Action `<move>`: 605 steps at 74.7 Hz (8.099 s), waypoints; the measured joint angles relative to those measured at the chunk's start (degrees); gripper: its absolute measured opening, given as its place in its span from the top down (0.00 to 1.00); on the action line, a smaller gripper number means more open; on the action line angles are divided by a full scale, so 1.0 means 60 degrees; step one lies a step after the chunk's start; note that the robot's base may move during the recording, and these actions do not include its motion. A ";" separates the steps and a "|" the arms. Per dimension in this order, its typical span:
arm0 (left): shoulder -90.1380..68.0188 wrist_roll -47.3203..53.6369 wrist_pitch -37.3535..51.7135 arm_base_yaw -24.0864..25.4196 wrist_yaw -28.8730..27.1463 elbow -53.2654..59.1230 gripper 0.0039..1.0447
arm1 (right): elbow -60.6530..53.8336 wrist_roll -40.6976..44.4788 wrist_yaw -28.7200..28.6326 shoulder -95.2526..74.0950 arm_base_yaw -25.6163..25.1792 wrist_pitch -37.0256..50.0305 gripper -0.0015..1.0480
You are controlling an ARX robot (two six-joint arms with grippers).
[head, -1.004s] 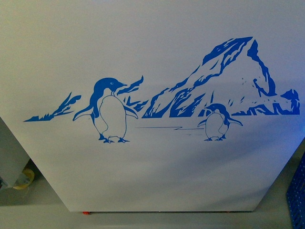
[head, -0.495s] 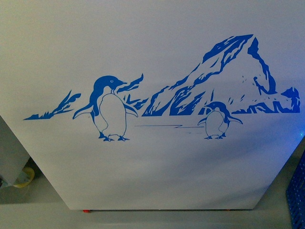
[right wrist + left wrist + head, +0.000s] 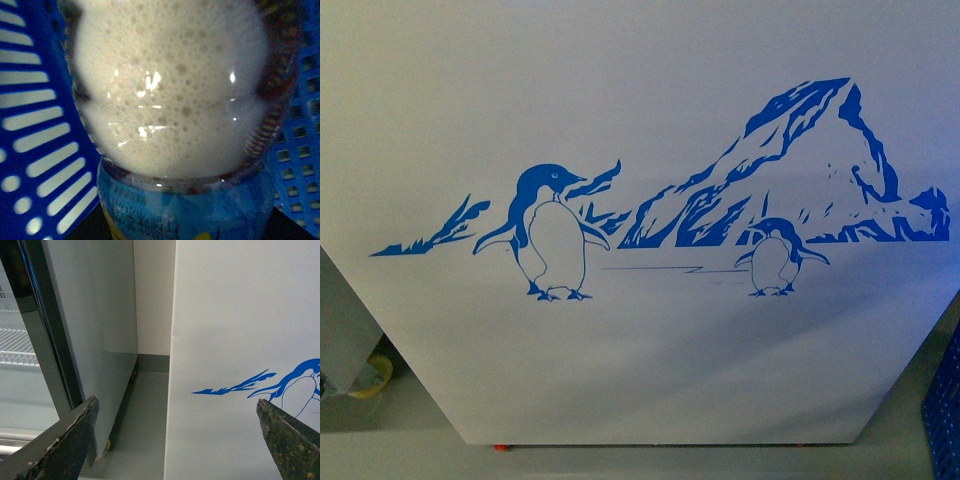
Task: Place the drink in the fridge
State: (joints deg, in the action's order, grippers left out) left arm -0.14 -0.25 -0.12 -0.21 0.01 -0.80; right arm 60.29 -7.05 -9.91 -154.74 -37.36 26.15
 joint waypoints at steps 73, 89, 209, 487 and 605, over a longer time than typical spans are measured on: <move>0.0000 0.0000 0.0000 0.0000 0.0000 0.0000 0.08 | -0.3282 0.0444 -0.3526 1.8498 -0.1395 -0.5490 0.63; 0.0000 0.0000 0.0000 0.0000 0.0000 0.0000 0.08 | -0.3410 0.0277 -0.3490 2.0178 -0.0918 -0.6164 0.63; 0.0000 0.0000 0.0000 0.0000 -0.0004 0.0000 0.08 | -0.3832 0.0142 -0.0168 2.1638 0.4426 -0.6237 0.63; -1.8527 1.3216 -0.3574 -0.3126 0.7461 -1.4611 0.08 | -0.3901 0.0149 -0.0135 2.1638 0.4459 -0.6233 0.64; -1.9012 0.4411 0.2503 -0.2878 0.4550 -1.6258 0.07 | -0.3901 0.0149 -0.0138 2.1638 0.4459 -0.6233 0.64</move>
State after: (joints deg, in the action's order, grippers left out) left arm -114.21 26.22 14.90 -17.47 27.31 -98.35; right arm 36.88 -6.15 -10.74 -24.91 -10.61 -11.25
